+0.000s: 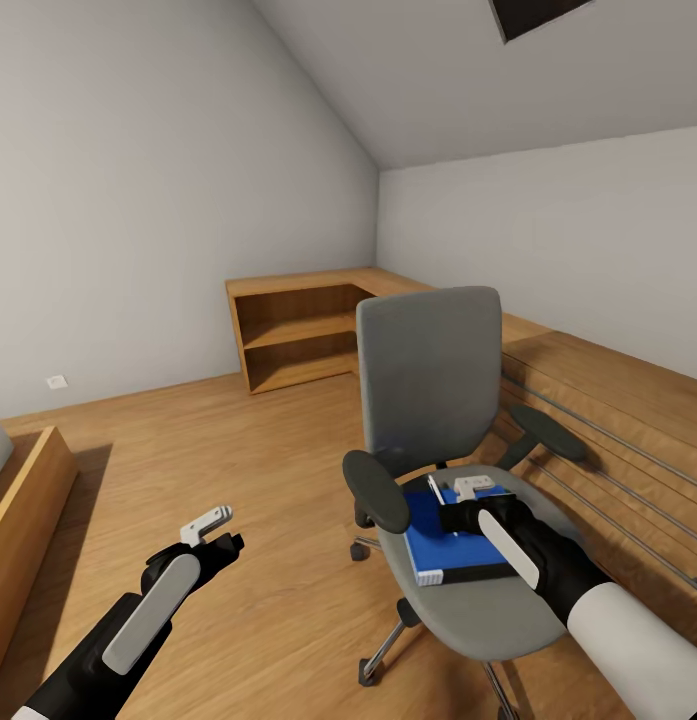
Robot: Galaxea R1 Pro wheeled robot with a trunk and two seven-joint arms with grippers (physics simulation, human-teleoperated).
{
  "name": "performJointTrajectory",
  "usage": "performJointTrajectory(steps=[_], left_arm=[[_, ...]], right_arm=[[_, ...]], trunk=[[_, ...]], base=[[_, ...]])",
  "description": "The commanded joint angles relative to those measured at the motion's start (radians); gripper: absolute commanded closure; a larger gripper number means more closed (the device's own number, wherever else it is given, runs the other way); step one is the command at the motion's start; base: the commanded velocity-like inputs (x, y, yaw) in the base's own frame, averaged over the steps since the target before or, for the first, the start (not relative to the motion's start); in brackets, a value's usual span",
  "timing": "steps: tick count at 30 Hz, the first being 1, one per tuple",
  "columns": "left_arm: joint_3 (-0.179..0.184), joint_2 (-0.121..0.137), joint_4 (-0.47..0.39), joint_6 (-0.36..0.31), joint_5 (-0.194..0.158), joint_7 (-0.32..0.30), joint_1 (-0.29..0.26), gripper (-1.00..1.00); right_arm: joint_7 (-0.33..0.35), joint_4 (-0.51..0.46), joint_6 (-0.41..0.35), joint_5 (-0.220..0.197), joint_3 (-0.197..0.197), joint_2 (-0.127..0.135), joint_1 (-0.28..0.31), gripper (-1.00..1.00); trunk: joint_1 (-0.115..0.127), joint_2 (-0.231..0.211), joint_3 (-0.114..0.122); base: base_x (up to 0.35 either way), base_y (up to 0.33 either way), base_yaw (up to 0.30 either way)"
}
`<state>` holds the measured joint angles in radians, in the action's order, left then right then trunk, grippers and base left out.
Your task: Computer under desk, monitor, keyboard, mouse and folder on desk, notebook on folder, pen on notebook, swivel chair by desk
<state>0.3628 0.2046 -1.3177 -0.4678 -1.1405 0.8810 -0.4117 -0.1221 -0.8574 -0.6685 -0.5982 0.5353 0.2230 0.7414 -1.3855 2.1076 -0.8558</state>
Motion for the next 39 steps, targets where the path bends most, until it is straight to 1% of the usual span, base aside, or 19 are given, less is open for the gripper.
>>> performJointTrajectory(steps=[1,6,12,18,23,39], left_arm=[[0.002,0.001,-0.001,-0.002,-0.005,0.007,-0.001,-1.0],[0.003,0.001,-0.001,-0.002,-0.004,0.005,-0.001,-1.0],[0.029,0.002,0.0,0.001,-0.003,0.004,-0.001,-1.0],[0.038,0.002,0.0,0.003,-0.002,0.005,-0.001,-1.0],[0.04,0.002,0.0,0.004,-0.002,0.006,-0.001,-1.0],[0.043,0.002,0.0,0.003,0.0,0.004,-0.001,-1.0]], right_arm=[[-0.01,-0.002,-0.001,-0.012,0.005,0.002,0.001,1.0],[-0.01,-0.003,-0.001,-0.012,0.004,0.002,0.001,1.0],[-0.009,-0.011,-0.002,-0.012,0.003,0.004,0.001,1.0],[-0.01,-0.016,-0.002,-0.012,0.003,0.004,0.001,1.0],[-0.01,-0.016,-0.002,-0.012,0.003,0.004,0.001,1.0],[-0.009,-0.019,-0.001,-0.011,0.003,0.004,0.001,1.0]], trunk=[[0.0,0.001,-0.001],[0.019,-0.034,0.015],[0.042,-0.076,0.033],[0.065,-0.118,0.052],[0.084,-0.153,0.068],[0.146,-0.265,0.118]], base=[[0.0,0.0,0.0],[0.0,0.0,0.0],[0.0,0.0,0.0],[-0.025,0.0,0.0],[-0.252,0.0,0.0],[-0.325,0.0,0.0]])
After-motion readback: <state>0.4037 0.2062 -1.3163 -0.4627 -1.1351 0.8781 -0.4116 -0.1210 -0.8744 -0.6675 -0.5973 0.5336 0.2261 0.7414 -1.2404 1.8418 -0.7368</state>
